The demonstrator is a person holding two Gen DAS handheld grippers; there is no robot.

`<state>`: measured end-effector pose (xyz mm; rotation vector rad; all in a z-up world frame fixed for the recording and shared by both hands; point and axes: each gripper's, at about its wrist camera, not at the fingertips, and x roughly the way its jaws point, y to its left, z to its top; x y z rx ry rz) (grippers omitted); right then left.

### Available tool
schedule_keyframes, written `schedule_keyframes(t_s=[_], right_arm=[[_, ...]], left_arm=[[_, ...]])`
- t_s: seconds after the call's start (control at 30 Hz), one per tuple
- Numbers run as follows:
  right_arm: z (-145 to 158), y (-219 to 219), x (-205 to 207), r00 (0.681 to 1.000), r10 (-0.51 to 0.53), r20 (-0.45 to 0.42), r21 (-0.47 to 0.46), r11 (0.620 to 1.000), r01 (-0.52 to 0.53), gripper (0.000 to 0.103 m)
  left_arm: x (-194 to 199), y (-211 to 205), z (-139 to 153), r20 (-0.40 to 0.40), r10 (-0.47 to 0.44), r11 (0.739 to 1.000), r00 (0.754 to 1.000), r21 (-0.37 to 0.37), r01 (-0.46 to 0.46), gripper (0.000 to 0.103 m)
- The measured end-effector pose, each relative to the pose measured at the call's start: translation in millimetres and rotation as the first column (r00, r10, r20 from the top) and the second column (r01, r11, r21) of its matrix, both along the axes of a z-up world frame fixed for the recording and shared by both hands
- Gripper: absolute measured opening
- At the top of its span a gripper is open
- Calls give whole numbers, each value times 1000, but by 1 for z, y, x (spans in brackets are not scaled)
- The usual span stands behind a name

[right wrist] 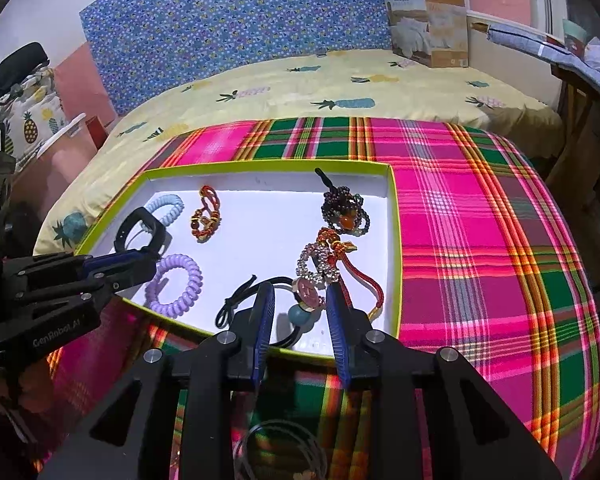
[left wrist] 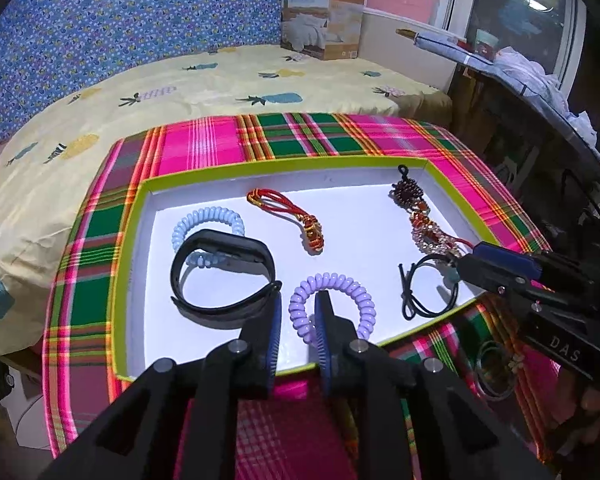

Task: Organize jewelry
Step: 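Carry the coil and black cord into the box and open both tools, then move both tools back toward the gold ring and gray hair tie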

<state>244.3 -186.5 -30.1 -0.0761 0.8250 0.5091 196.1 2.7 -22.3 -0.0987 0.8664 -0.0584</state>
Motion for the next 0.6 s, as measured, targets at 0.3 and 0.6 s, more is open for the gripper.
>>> schedule_keyframes(t_s=[0.3,0.6], right_arm=[[20,-4,-34,999,19,49,8,1000,-20,27],[27,-21,-79,998,14,67,14,1000,-15,27]], left_arm=[[-30,-5,21,55,-17,1000,998,-5,17,18],[-72,-12,26,73,-48,999,996,-10,49,18]])
